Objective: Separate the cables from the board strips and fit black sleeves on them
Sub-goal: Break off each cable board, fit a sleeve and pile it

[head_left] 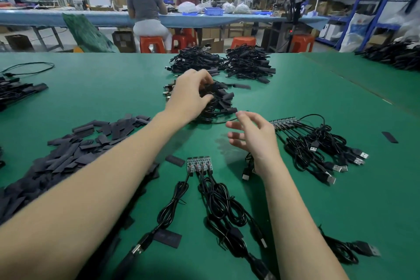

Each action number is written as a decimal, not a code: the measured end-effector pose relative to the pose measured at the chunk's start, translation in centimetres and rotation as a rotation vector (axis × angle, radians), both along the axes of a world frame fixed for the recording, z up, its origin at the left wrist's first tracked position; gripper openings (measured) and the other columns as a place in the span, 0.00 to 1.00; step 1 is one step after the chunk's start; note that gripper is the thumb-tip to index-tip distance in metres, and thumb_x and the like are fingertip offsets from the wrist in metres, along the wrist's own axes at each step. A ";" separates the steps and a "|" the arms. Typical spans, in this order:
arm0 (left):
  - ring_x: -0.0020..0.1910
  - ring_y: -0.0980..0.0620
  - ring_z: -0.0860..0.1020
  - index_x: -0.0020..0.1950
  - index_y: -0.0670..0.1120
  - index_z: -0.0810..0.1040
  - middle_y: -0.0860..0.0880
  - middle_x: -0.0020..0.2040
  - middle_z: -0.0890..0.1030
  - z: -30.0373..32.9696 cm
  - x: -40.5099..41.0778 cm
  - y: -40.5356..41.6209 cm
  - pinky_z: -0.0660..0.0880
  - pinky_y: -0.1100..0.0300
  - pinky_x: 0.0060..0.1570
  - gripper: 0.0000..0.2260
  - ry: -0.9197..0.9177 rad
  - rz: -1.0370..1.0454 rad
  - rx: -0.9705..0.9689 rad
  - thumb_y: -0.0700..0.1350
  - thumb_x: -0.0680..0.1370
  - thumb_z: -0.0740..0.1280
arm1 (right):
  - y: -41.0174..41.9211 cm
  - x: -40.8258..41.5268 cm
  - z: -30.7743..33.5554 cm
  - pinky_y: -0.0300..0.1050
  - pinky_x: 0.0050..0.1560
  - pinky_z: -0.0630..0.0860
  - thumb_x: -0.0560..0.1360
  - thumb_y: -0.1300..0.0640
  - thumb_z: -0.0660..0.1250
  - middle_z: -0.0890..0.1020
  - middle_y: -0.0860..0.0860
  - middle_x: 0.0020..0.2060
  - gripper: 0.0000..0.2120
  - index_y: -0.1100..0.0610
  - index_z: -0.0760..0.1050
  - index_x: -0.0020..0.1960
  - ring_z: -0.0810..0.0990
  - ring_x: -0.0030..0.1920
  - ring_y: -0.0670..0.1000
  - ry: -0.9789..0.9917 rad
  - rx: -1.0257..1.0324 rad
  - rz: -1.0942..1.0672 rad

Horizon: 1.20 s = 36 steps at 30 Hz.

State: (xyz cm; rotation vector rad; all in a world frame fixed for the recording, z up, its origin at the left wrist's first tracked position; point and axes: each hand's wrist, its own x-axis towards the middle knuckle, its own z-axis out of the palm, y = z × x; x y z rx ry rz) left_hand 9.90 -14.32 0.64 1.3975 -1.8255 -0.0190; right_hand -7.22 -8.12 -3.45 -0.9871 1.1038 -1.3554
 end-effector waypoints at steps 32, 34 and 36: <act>0.40 0.57 0.81 0.49 0.49 0.83 0.48 0.50 0.86 -3.6 1.0 7.7 0.78 0.62 0.39 0.04 0.643 -0.089 0.551 0.48 0.80 0.70 | 0.7 0.5 0.5 0.39 0.40 0.80 0.70 0.61 0.80 0.84 0.52 0.39 0.11 0.55 0.80 0.49 0.80 0.33 0.46 0.481 0.153 0.481; 0.39 0.59 0.80 0.51 0.48 0.82 0.50 0.50 0.86 -3.1 1.0 8.1 0.76 0.63 0.34 0.08 0.687 -0.120 0.742 0.52 0.80 0.69 | 0.8 0.1 0.5 0.38 0.38 0.80 0.70 0.63 0.79 0.84 0.51 0.37 0.12 0.57 0.81 0.51 0.80 0.32 0.45 0.255 0.229 0.463; 0.47 0.56 0.81 0.52 0.47 0.83 0.50 0.50 0.85 -3.2 1.1 8.3 0.78 0.58 0.50 0.08 0.801 -0.204 0.872 0.50 0.78 0.71 | 0.8 -0.1 0.5 0.37 0.36 0.80 0.69 0.64 0.78 0.83 0.52 0.38 0.14 0.59 0.81 0.53 0.80 0.34 0.45 0.095 0.276 0.449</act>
